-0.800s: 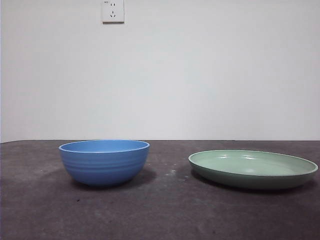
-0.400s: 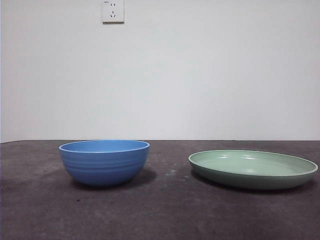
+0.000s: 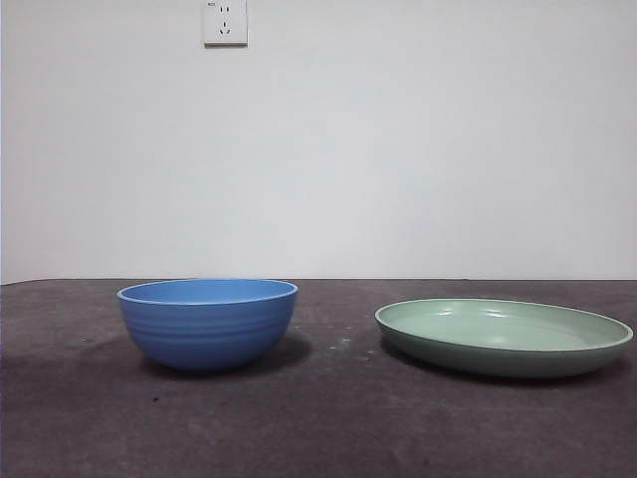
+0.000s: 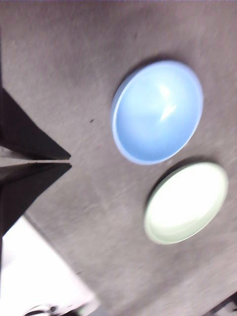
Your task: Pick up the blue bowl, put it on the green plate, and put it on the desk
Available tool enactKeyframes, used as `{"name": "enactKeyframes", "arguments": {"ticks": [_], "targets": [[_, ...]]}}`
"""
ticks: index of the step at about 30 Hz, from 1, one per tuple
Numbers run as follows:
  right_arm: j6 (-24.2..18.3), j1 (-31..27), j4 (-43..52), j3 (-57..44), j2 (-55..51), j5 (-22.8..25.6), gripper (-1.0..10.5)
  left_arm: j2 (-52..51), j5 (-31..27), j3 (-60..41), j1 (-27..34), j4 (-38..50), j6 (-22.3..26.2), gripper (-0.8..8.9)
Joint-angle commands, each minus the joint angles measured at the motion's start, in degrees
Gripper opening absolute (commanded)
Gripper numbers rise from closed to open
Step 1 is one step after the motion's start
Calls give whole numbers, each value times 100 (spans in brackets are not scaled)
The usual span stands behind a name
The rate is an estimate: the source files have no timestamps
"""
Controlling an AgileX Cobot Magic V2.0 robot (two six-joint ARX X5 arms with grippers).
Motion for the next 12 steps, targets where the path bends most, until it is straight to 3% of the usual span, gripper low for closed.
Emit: {"name": "enactKeyframes", "arguments": {"ticks": [1, 8, 12], "targets": [[-289, 197, -225, 109, 83, -26, 10, 48, 57, 107, -162, -57, 260, 10], [-323, 433, -348, 109, 79, -9, 10, 55, 57, 107, -317, -79, 258, 12], [-306, 435, -348, 109, 79, -9, 62, 55, 57, 107, -317, -79, 254, 126]]}}
